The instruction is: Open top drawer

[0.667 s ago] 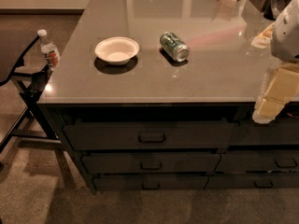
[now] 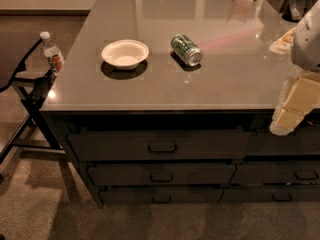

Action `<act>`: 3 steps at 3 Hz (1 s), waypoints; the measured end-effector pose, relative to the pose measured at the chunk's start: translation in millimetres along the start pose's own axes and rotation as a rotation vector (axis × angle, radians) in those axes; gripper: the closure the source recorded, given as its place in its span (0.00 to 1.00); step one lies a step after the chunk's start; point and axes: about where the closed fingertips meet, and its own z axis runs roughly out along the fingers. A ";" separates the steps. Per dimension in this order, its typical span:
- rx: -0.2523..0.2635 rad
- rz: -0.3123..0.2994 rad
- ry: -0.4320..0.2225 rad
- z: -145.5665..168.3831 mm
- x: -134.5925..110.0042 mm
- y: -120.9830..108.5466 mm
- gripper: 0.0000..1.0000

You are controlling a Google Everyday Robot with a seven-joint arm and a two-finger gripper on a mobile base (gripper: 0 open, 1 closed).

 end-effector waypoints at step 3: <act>0.057 -0.007 -0.396 84.4 33.7 41.3 0.00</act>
Offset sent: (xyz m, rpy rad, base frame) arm -0.0256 -0.0048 -0.1005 0.5032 -0.2707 0.1792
